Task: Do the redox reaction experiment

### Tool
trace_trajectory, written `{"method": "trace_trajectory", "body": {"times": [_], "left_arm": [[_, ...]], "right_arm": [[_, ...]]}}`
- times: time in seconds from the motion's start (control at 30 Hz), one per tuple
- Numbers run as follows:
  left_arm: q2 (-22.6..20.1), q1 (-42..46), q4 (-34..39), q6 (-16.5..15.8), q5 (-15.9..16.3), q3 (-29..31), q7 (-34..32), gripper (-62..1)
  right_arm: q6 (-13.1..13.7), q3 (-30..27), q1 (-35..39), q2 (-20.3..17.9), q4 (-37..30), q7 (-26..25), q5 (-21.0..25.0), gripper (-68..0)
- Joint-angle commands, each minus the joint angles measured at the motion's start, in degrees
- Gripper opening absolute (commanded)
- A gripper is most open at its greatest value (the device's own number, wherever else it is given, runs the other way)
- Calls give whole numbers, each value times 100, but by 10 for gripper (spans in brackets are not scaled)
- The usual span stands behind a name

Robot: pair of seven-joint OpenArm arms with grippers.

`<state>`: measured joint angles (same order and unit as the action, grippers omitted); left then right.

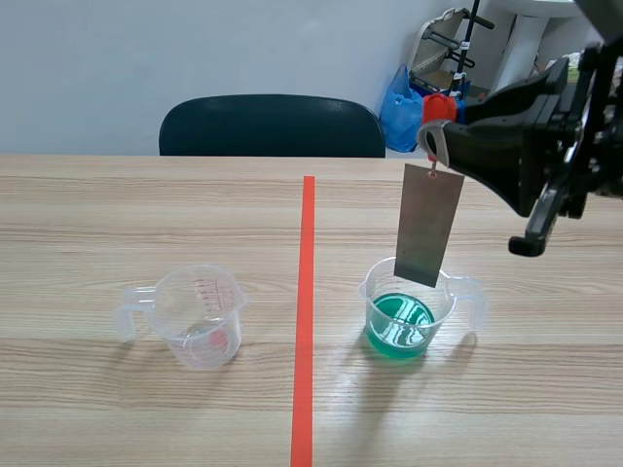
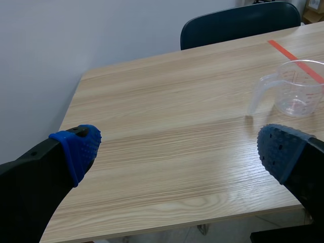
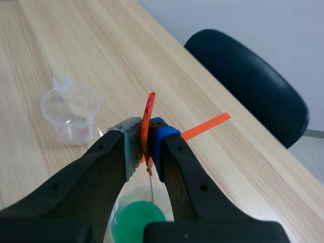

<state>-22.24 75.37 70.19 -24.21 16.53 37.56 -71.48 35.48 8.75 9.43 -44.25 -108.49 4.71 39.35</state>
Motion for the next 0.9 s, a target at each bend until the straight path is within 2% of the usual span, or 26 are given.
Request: {"method": "trace_trajectory", "body": {"times": [0.0,0.33,0.6,0.77,0.87], "left_arm": [[28,7,48,-33,42,50,-114,14],[28,7,48,-33,42,50,-116,14],[28,7,48,-33,42,50,-116,14],[28,7,48,-33,42,50,-116,14],[28,7,48,-33,42,50,-116,14]], "right_arm": [[0,7,-70,-7,17,-107,52,-669],[37,105,-72,304,260,-337,-498,-669],[37,389,-74,315,538,-863,-905,-669],[44,409,-74,487,857,-1261,-1381,-669],[175,413,-74,586,1084,-1561,-1613,-669]]}}
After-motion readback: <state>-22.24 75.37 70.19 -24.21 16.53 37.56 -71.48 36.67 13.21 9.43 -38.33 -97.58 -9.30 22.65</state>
